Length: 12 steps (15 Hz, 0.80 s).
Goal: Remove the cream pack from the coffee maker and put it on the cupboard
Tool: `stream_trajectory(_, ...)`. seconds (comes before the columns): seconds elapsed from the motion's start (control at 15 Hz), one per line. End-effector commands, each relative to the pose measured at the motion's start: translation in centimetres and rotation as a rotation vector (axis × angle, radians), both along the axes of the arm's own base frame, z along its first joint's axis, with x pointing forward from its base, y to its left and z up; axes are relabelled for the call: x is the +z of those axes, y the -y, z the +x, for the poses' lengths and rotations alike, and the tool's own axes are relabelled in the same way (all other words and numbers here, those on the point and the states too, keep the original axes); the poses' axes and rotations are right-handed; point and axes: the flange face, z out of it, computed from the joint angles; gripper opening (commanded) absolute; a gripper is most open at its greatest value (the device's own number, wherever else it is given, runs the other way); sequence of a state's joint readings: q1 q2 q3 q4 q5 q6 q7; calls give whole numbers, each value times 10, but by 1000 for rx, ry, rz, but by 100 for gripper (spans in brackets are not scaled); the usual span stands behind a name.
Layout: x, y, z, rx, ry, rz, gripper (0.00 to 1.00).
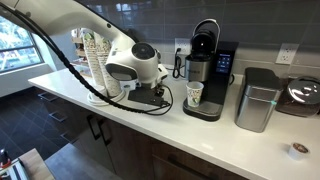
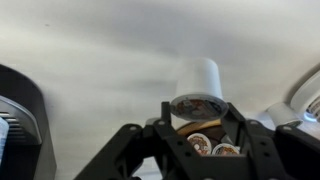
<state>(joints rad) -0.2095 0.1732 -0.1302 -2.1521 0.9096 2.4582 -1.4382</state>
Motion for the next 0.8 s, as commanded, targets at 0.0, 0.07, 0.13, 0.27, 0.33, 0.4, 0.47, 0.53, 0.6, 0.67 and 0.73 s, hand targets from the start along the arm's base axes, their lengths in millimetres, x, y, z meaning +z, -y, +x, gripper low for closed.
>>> stream_trajectory(0.0,-14,4,-1,3,27,-21,28)
stream_trajectory(0.07,-16,5,0,-5,25,-35,28)
stream_trajectory(0.13,-19,5,1,-12,27,-45,28)
stream_trajectory(0.27,-22,5,2,-28,36,-63,28)
stream_trajectory(0.33,-23,4,3,-31,40,-66,28)
stream_trajectory(0.4,-24,3,4,-34,41,-66,28)
stream_trajectory(0.47,-25,2,5,-38,43,-66,41)
stream_trajectory(0.53,-26,2,5,-38,42,-61,77)
stream_trajectory(0.6,-27,0,5,-38,40,-56,80)
stream_trajectory(0.67,-25,0,4,-35,40,-60,88)
stream_trajectory(0.73,-21,1,2,-27,40,-58,94)
